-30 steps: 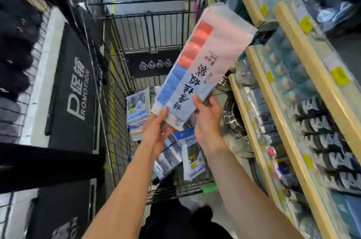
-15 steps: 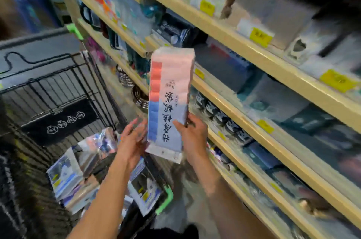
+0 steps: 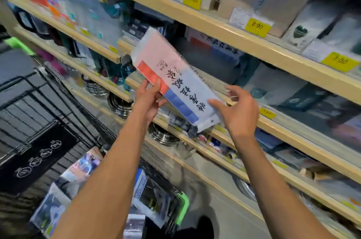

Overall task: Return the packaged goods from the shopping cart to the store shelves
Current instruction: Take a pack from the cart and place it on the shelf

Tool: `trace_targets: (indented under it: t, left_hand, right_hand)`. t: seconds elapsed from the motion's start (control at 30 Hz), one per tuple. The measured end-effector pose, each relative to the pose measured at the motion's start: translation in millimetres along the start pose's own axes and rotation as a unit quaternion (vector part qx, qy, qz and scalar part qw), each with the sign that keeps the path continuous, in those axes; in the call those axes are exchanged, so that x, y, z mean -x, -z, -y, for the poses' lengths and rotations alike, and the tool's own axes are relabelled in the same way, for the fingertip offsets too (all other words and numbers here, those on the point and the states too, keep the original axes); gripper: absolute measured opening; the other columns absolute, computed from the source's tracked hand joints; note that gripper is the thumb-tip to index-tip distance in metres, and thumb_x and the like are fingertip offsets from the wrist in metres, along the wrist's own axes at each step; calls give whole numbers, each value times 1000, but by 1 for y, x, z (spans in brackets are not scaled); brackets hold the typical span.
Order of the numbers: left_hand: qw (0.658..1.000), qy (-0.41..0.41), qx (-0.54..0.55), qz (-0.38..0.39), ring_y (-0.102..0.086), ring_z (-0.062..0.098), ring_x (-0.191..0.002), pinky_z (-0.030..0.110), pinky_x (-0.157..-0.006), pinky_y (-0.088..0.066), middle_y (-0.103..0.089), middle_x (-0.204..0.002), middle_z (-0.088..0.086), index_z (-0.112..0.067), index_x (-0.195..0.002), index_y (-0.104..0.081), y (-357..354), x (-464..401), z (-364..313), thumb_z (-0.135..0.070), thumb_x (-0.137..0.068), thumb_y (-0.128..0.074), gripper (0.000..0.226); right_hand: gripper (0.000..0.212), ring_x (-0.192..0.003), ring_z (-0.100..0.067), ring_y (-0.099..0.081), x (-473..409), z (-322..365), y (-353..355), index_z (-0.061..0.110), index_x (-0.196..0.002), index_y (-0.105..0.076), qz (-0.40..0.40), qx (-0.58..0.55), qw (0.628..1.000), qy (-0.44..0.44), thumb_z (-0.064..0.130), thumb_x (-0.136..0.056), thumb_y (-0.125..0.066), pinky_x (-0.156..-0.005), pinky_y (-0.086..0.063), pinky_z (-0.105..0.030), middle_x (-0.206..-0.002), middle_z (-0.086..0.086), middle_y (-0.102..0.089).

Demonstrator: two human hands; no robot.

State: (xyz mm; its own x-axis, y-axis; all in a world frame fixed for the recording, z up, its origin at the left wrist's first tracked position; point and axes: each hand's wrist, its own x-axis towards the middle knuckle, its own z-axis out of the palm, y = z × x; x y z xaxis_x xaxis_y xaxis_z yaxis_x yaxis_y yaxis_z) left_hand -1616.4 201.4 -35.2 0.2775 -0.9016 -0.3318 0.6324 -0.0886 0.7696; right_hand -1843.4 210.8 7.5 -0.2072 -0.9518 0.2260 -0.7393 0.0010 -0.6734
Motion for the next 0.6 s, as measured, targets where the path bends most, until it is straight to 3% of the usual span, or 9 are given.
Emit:
trace_targets:
  t: [0.07,0.13,0.17,0.23,0.37,0.47,0.5,0.6]
  left_hand:
    - [999,11,50,-10,-71,12,-71,26,-51,-57,-73,-90,-1,-17,-131,-56,-5,-14,-7,-16,-98,-57,32]
    - [997,23,70,-3,-71,19,-98,37,-74,-62,-73,-110,2,-24,-123,-58,-9,-34,-13,-20,-99,-56,25]
    - [997,28,78,7,-69,21,-107,41,-85,-60,-71,-117,5,-25,-119,-58,-11,-44,-16,-20,-99,-56,21]
    - [995,29,86,36,-66,25,-114,45,-92,-56,-68,-124,8,-24,-120,-57,-19,-62,-20,-17,-100,-53,21]
    - [993,19,59,102,-67,26,-106,46,-85,-57,-64,-127,7,-23,-144,-38,-40,-92,-30,-3,-100,-50,50]
    - [997,-22,35,59,-66,14,-67,25,-53,-57,-63,-95,9,-11,-142,-35,-54,-109,-35,20,-89,-51,64]
    - [998,-39,20,41,-63,13,-65,22,-50,-56,-61,-91,8,-13,-141,-33,-58,-113,-37,24,-85,-53,70]
    - [996,-76,0,51,-68,21,-84,25,-64,-60,-64,-109,12,-25,-139,-28,-71,-134,-44,20,-76,-66,86]
  right_hand:
    - [69,-96,-18,-61,6,-2,-1,25,-121,-62,-68,-40,994,-81,51,-62,-87,-85,-53,-41,-103,5,-64]
    - [57,-85,-14,-62,6,4,-19,23,-111,-61,-28,-167,972,-165,45,-66,-88,-87,-53,-41,-89,9,-61]
    - [45,-77,-12,-62,5,8,-30,25,-101,-62,1,-211,962,-170,44,-68,-87,-84,-53,-39,-82,11,-61]
    - [29,-74,-12,-66,-2,22,-50,27,-93,-66,17,-227,965,-132,39,-73,-83,-74,-53,-35,-84,9,-70]
    - [30,-89,-16,-68,-34,42,-72,16,-107,-66,-55,-238,965,-94,22,-81,-80,-76,-53,-29,-101,2,-72]
    - [27,-93,-17,-66,-59,31,-74,22,-101,-59,-96,-233,963,-92,19,-83,-78,-84,-53,-33,-99,3,-68]
    - [26,-95,-17,-66,-67,25,-72,24,-99,-57,-107,-224,965,-83,19,-83,-78,-85,-53,-34,-98,4,-67]
    - [28,-94,-21,-57,-93,14,-68,20,-89,-47,-119,-195,969,-98,25,-87,-74,-84,-48,-37,-96,0,-61]
